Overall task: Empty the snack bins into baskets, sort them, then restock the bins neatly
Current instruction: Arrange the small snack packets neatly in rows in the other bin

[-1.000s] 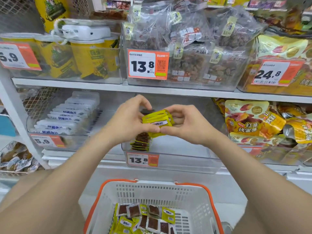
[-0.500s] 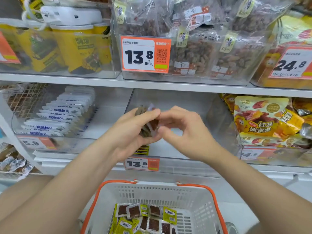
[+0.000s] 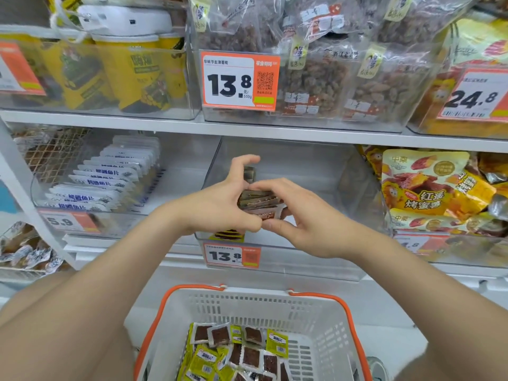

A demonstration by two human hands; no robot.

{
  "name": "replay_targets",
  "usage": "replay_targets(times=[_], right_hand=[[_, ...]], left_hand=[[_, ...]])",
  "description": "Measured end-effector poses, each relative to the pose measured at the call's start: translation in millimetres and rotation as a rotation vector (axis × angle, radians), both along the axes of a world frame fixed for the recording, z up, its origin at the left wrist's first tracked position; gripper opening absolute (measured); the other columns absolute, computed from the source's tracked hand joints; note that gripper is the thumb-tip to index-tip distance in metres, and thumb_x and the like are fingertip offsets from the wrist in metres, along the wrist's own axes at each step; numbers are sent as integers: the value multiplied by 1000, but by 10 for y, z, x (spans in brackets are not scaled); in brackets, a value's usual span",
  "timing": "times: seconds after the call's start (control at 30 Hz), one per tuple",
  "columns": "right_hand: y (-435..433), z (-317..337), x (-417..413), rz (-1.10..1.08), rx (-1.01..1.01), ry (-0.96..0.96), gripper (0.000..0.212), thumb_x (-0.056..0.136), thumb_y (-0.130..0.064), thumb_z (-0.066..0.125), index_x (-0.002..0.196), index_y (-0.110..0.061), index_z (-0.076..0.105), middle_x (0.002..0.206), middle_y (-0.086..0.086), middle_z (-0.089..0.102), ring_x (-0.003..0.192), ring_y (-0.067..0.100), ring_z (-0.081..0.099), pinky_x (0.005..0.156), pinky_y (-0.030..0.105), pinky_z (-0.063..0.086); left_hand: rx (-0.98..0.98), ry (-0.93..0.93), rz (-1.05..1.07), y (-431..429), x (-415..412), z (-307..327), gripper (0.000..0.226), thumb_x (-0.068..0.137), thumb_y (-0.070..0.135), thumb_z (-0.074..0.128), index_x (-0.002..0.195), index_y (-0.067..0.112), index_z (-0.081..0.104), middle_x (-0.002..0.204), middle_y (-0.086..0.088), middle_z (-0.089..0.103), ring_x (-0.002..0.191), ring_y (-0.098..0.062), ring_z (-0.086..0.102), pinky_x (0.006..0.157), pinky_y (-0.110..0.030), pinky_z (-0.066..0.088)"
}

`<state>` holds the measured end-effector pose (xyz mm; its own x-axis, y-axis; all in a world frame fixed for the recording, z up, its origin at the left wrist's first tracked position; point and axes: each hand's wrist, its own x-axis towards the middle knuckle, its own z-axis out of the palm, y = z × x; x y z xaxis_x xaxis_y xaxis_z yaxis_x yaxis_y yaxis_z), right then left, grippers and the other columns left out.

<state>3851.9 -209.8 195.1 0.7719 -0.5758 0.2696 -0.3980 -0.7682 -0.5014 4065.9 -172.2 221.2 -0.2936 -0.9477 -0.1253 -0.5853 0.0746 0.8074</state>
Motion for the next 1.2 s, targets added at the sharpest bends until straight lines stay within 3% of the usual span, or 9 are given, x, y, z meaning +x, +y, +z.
replay_targets(times=[0.13,0.27,0.37,0.47,0.57,0.7,0.93,1.07,1.2], right_hand=[[-168,-41,-34,-131,22,233,54,102,-38,62,149,-19,40,124,-5,60,98,6,47,80,19,32],[-326,-152,-70,-247,134,468,52,100,-40,61,143,-15,46,101,-4,63,96,16,51,76,29,36],[-403,-248,-70,-251,186,570,44,97,-37,61,133,-15,51,99,-2,60,99,22,55,76,32,39],[-480,-305,-100,-260,239,626,47,96,-40,61,136,-18,48,99,-5,56,103,22,52,80,35,43],[-549,-339,-144,-265,278,614,46,95,-40,63,135,-22,50,95,-10,57,99,19,54,83,36,48],[-572,-387,-131,-237,292,564,42,94,-41,65,131,-26,51,95,-10,60,87,5,53,69,28,42],[-546,-431,-123,-235,314,502,40,93,-38,68,128,-28,51,94,-8,62,85,1,52,63,23,38],[-517,-396,-143,-221,325,486,41,93,-40,70,127,-29,52,93,-7,65,79,1,54,63,23,38],[-454,-404,-69,-97,392,372,42,92,-38,76,128,-37,55,111,-7,66,77,5,61,76,29,52]], left_hand=[[-106,-340,32,-187,125,-25,95,75,44,90,148,25,33,126,9,52,107,-8,64,89,-24,53],[-185,-695,-199,-383,122,-168,43,66,40,97,96,29,69,92,14,63,86,-2,58,78,-29,53],[-102,-729,-430,-538,51,-311,26,77,27,89,94,38,74,98,11,61,96,-10,57,88,-41,55],[119,-877,-566,-620,-58,-328,12,99,47,62,106,46,72,118,0,49,114,-29,47,104,-47,46],[377,-981,-595,-621,-154,-313,37,106,58,40,90,44,70,125,1,43,120,-34,47,111,-49,39],[384,-1059,-602,-670,-226,-292,40,103,59,47,79,34,67,124,2,42,117,-31,47,109,-48,40],[159,-1137,-545,-750,-171,-391,6,89,33,66,95,33,69,116,3,35,112,-27,40,97,-48,50],[-32,-1062,-453,-723,-34,-452,41,75,6,79,100,32,61,117,3,30,107,-27,46,83,-49,55],[-250,-1161,-309,-676,21,-393,95,55,32,99,127,25,38,133,-6,32,108,-30,54,62,-41,47]])
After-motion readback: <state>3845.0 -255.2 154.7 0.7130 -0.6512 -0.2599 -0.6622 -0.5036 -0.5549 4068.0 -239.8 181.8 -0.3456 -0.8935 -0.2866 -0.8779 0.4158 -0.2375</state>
